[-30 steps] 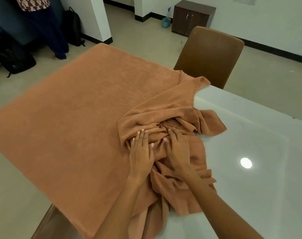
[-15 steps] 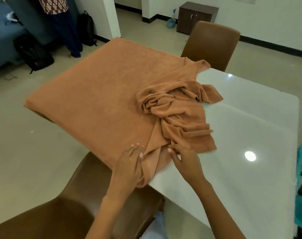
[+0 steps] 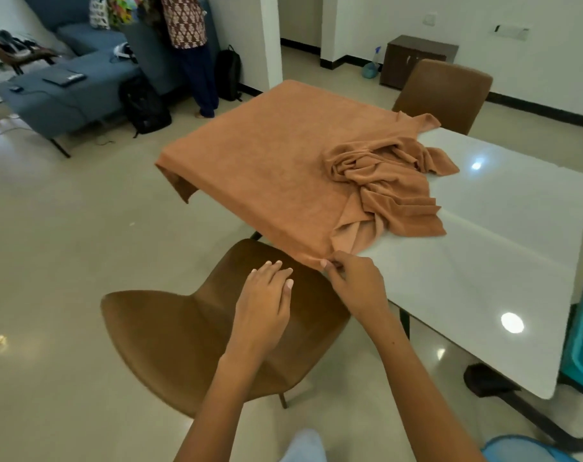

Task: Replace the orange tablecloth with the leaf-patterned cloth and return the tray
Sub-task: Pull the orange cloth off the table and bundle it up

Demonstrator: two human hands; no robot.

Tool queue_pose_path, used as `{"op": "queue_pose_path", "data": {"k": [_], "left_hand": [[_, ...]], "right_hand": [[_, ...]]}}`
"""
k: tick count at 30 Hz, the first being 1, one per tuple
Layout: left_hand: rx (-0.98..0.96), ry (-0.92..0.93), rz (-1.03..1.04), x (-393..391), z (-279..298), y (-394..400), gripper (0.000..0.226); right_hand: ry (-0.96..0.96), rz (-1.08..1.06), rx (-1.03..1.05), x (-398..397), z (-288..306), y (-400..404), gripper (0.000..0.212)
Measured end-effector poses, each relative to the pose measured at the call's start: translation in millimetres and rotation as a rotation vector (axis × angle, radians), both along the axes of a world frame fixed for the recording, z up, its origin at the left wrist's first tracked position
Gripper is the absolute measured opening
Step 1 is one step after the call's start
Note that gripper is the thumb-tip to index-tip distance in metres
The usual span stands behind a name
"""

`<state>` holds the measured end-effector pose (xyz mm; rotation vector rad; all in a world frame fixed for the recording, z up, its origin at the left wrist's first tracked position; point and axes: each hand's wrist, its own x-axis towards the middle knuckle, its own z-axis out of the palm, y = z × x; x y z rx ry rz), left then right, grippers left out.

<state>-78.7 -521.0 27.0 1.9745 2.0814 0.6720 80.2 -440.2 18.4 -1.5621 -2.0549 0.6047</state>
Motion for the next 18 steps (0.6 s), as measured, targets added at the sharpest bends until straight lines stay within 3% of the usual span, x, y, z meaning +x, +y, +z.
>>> {"op": "queue_pose_path", "data": {"k": [7, 10, 14, 18], "left_hand": [[0.026, -0.006, 0.097, -107.8, 3.3, -23.9, 0.041], [0.026, -0.018, 0.115, -178.0, 0.9, -38.9, 0.041], [-0.013, 0.007, 0.113, -282.4, -4.3, -57.4, 0.057], [-0.019, -0.016, 0.138, -368.0, -15.3, -62.8, 0.049]], "right_hand": [[-0.011, 0.043, 0.045, -109.6, 13.9, -25.7, 0.019], [-0.055, 0.059, 0.039, -180.5, 2.8, -28.9, 0.019], [-0.020, 0.031, 0.008, -287.7, -9.8, -35.0, 0.020], [-0.005, 0.047, -0.002, -377.9, -17.8, -34.0, 0.021]]}}
